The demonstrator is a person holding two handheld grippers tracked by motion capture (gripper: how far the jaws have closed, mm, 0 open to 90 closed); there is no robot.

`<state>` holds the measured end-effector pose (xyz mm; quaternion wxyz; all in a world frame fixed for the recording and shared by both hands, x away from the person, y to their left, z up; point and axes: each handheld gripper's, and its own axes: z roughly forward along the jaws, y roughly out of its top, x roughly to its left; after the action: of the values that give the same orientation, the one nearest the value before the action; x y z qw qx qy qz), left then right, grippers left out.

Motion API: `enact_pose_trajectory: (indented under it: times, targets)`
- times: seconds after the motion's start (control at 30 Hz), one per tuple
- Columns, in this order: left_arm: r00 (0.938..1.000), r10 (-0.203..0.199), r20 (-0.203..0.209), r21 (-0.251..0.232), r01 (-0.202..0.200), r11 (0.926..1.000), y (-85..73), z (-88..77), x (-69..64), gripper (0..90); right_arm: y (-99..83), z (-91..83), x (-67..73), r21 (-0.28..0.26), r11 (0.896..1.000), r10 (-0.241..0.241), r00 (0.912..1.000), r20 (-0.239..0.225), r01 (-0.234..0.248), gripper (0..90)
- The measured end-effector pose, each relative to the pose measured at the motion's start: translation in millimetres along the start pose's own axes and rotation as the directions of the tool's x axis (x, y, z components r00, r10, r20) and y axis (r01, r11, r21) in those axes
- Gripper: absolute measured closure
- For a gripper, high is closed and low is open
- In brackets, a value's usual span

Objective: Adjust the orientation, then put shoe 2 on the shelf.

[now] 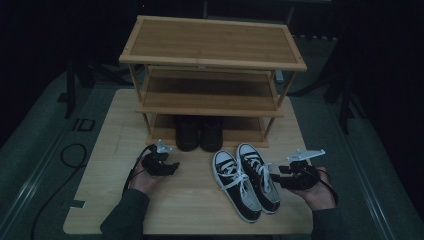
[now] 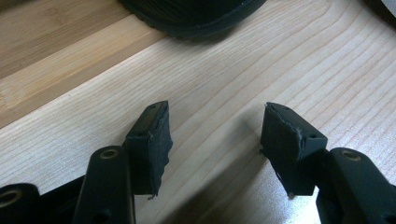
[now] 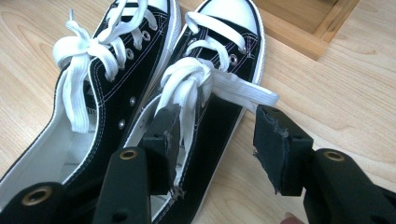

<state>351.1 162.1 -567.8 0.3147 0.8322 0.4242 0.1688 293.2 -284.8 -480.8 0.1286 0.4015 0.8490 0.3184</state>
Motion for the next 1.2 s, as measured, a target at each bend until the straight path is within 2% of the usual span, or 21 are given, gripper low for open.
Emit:
enact_pose_trajectory:
  times: [0.3, 0.33, 0.57, 0.73, 1.03, 1.2]
  targets:
    - [1.0, -0.001, -0.001, -0.004, 0.001, 1.0, -0.4, 0.1, -0.3, 42.8, 1.2, -2.3, 0.1, 0.006, 1.0, -0.002, 1.0, 0.007, 0.002, 49.7]
    - [0.9999, 0.011, -0.003, 0.006, -0.011, 0.9999, -0.5, -0.6, 0.5, 42.7, 1.8, -3.1, 0.4, 0.004, 1.0, -0.006, 1.0, 0.005, 0.006, 49.7]
    - [1.0, -0.003, -0.003, -0.005, 0.003, 1.0, -0.5, 0.0, -0.8, 42.6, 6.7, -7.6, 4.3, -0.01, 1.0, -0.012, 0.9999, -0.001, 0.012, 50.4]
    - [1.0, -0.001, -0.001, -0.004, 0.001, 1.0, -0.6, -0.1, -0.7, 42.6, 9.9, -9.6, 9.5, 0.0, 0.999, -0.036, 0.9993, 0.006, 0.036, 52.2]
    - [1.0, -0.001, -0.001, -0.004, 0.001, 1.0, -0.6, -0.1, -0.7, 42.6, 14.0, -14.1, 19.0, -0.015, 0.998, -0.063, 0.9978, -0.021, 0.063, 52.4]
    - [1.0, 0.0, -0.001, -0.004, 0.0, 1.0, -0.6, -0.1, -0.6, 42.6, 14.0, -13.4, 23.1, -0.019, 0.997, -0.076, 0.9966, -0.033, 0.075, 55.9]
